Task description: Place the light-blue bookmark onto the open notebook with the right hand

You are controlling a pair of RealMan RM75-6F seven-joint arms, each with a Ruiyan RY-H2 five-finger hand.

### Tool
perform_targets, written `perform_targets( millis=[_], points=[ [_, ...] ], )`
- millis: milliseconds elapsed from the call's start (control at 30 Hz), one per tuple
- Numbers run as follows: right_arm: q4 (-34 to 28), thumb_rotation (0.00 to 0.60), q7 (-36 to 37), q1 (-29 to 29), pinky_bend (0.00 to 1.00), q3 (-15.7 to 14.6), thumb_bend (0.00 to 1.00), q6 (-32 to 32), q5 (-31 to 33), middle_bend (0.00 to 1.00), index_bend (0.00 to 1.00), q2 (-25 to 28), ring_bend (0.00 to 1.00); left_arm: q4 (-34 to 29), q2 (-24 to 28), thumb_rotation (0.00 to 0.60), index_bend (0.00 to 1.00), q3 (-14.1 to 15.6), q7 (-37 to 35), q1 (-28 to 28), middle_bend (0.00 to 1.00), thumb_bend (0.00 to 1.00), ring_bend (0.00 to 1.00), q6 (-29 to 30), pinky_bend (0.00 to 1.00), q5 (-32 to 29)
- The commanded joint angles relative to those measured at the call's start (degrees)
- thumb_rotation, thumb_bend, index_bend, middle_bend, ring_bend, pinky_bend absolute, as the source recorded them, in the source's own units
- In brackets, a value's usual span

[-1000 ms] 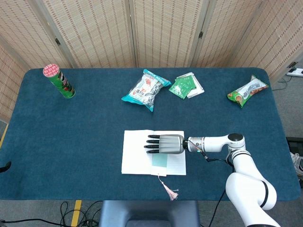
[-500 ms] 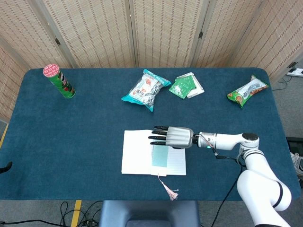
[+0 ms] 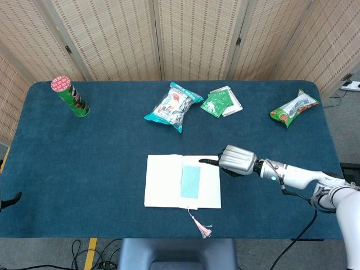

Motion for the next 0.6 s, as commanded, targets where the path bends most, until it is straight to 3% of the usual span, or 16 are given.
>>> perform_targets(
  millis=[33, 267, 600],
  points=[
    [-22.3, 0.6, -7.0, 6.77, 1.0, 0.52, 1.0, -20.14, 5.95, 1.0, 0.0, 13.09, 1.0, -0.15, 0.36, 0.6, 0.09, 0.07, -0.78, 0.1, 0.0, 0.22, 0.0, -0.2, 0.25, 0.3],
    [-29.86, 0.6, -6.48, 13.37, 1.0, 1.72, 1.0, -38.44, 10.86, 1.0, 0.01, 14.73, 1.0, -0.03, 1.17, 0.6, 0.09, -0.02, -2.68, 0.66, 0.0, 0.22, 0.0, -0.1, 0.25, 0.52],
    [-29.54, 0.6, -5.78, 15.82, 1.0, 5.37, 1.0, -48.5, 16.2, 1.0, 0.0, 12.42, 1.0, 0.11, 2.07, 0.6, 0.09, 0.15, -5.05, 1.05, 0.0, 0.22, 0.0, -0.55, 0.25, 1.38]
  ],
)
